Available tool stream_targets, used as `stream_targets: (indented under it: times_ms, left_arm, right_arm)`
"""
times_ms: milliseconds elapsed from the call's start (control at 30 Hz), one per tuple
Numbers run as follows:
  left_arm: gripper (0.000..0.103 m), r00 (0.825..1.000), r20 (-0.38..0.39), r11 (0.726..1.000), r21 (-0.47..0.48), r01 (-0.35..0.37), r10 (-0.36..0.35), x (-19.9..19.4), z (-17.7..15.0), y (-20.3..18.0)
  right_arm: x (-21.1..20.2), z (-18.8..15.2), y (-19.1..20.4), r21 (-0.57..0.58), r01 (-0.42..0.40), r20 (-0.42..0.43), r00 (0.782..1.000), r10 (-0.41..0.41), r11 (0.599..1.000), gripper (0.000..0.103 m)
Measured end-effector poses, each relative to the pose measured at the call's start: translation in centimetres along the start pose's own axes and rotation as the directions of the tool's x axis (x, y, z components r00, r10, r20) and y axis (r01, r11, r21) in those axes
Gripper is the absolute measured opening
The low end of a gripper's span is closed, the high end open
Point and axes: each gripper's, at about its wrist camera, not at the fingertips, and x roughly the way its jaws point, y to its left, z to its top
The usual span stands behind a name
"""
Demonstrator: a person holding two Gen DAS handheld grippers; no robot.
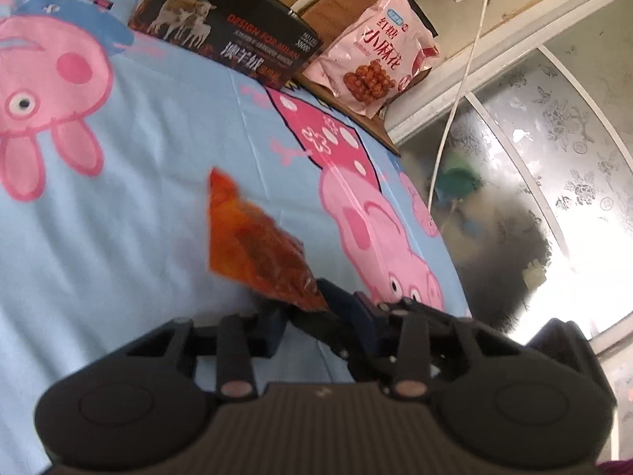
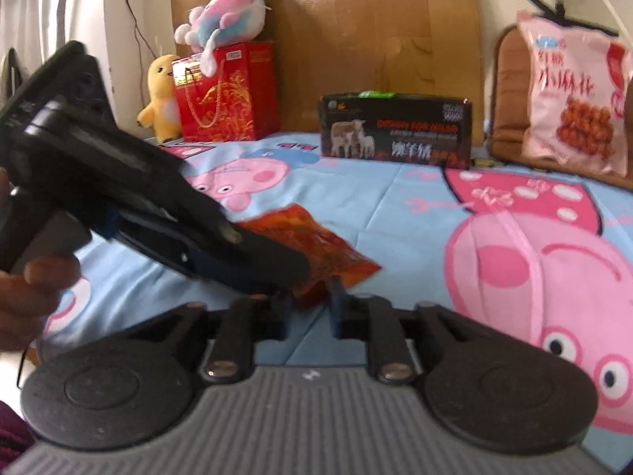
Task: Organize snacks
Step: 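Close the left gripper on the orange jelly packet and lift it, then carry the jelly packet to the black tin box and drop it in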
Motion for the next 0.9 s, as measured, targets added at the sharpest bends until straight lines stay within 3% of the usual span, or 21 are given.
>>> stream_targets:
  times_ms: [133,367,500,567,667,733,900]
  left_arm:
    - [0.034,1.0,0.03,0.999,0.052,0.001,-0.002,-0.8,0.6,-1.3]
    - [0.034,0.996,0.083,0.996,0.085,0.007,-0.015,-2.4,2.2,-2.2]
    - [0.033,0.997,0.072,0.998,0.065,0.015,-0.02,-2.0,2.5,-1.3]
    - [0.039,0.998,0.064,0.999,0.054,0.011,-0.014,-1.8,2.5,-0.8]
    - [0.042,0.997,0.08,0.998,0.058,0.005,-0.01,-2.2,2.7,-0.6]
    - [0.046,0.995,0.104,0.998,0.059,-0.014,0.008,-2.7,2.9,-0.3]
    - [0.052,0.994,0.106,1.0,0.021,-0.006,0.004,-2.9,3.5,0.8]
  right_arm:
    - [-0.5,0.4,0.3,-0.042,0.029,0.053,0.998,-0.026,0.999,0.014]
    - [-0.5,2.1,0.5,-0.072,0.043,0.141,0.989,-0.032,0.997,0.012]
    - [0.0,2.5,0.5,-0.079,0.038,0.14,0.99,-0.027,0.996,0.012]
    - [0.4,2.3,0.5,-0.085,0.046,0.119,0.992,-0.035,0.995,0.012]
    - [0.8,1.9,0.6,-0.099,0.055,0.072,0.996,-0.048,0.994,0.021]
    - [0.7,1.7,0.6,-0.109,0.052,0.055,0.997,-0.046,0.993,0.037]
    - [1.5,1.6,0.1,-0.107,0.068,0.004,0.998,-0.068,0.992,0.041]
